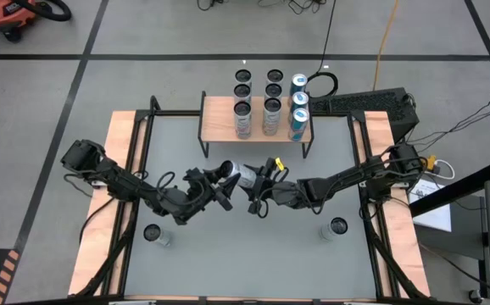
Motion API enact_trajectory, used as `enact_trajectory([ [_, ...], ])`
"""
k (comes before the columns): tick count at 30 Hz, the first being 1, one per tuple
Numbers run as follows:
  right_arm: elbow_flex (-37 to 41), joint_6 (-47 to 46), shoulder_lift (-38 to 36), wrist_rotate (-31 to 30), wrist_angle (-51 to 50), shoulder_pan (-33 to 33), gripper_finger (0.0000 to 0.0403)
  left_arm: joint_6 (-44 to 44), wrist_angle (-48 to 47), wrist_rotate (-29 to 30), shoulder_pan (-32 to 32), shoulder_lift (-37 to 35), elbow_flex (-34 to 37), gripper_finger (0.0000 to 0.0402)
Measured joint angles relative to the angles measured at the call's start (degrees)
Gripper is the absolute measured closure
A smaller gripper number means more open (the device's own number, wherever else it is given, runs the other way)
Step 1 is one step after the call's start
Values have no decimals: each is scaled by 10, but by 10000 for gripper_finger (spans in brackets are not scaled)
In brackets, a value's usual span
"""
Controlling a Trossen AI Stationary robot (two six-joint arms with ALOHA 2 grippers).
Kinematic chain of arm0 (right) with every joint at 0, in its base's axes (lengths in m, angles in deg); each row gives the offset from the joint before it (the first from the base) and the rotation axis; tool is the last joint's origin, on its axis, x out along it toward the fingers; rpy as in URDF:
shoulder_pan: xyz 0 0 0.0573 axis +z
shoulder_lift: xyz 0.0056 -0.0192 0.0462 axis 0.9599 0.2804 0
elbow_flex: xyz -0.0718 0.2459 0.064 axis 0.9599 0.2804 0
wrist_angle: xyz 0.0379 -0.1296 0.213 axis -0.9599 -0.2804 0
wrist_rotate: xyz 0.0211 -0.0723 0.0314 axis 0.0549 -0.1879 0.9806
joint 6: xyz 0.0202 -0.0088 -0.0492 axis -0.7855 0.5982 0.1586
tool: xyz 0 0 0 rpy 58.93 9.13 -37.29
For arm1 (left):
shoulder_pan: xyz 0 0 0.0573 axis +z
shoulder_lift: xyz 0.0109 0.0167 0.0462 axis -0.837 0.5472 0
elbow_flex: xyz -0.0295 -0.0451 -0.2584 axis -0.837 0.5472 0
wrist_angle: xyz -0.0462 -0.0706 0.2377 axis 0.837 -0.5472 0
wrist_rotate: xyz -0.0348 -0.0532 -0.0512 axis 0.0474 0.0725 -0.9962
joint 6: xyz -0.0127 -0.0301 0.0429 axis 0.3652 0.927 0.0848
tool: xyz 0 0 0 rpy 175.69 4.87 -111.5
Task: Place canned beverage on shelf
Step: Put the top white blue soda can on the shelf
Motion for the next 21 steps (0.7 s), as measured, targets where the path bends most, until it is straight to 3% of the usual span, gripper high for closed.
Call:
enact_trajectory([
  [16, 0, -15, 1, 5, -8, 0, 187, -3, -18, -4, -1, 0, -1, 108],
  [21, 0, -34, 1, 50, -5, 0, 187, -53, -19, -7, -2, 0, -1, 90],
])
